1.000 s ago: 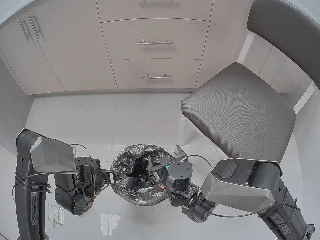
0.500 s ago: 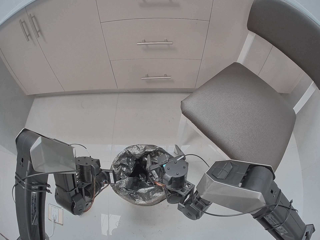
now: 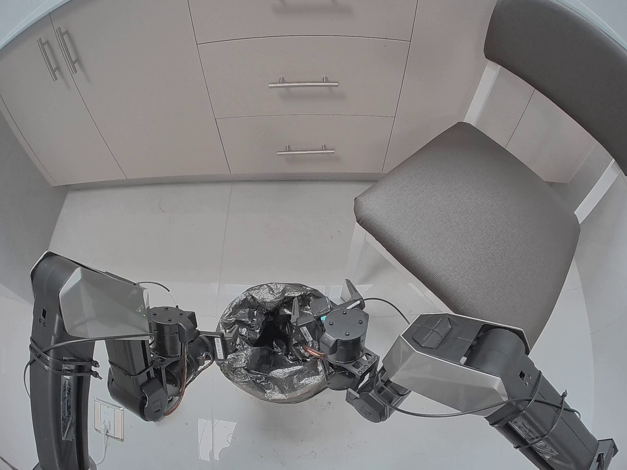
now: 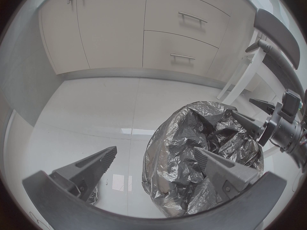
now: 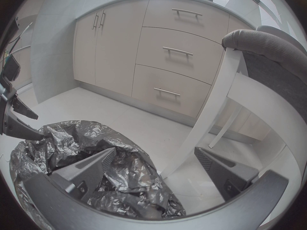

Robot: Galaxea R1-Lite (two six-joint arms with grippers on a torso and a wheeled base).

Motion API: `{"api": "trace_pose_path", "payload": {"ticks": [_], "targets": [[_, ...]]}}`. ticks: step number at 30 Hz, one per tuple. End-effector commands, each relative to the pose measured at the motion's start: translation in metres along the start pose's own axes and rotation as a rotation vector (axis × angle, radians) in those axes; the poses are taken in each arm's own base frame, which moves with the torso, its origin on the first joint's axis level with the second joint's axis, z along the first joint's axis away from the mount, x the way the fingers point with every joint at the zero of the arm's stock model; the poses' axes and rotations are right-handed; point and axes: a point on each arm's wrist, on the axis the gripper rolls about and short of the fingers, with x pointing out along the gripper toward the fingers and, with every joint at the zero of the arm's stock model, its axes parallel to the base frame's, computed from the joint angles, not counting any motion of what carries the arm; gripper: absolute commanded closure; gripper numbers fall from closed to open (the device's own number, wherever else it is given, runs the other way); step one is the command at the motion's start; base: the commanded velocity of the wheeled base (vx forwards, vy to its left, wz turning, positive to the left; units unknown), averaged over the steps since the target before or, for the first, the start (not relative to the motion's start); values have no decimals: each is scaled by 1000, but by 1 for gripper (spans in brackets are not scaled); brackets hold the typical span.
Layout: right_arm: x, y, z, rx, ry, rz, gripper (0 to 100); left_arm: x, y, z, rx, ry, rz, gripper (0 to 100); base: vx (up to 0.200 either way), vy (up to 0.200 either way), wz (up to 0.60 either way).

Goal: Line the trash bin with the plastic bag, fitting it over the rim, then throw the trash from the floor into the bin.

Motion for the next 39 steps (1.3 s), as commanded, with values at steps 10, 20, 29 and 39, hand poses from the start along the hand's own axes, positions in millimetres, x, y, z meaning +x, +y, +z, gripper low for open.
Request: {"api": "trace_pose_path", "payload": {"ticks": [10, 20, 29, 39], "targets": [[21, -14, 0, 24, -16, -82, 0, 0, -1, -3, 5, 9, -2, 0, 0, 0, 0], [28, -19, -14, 11, 10, -106, 0, 0, -3, -4, 8, 11, -6, 0, 0, 0, 0], [32, -22, -24, 4, 23, -116, 0, 0, -3, -4, 8, 12, -6, 0, 0, 0, 0], [30, -28, -13, 13, 16, -136, 0, 0, -4, -4, 7, 12, -7, 0, 0, 0, 0]]}}
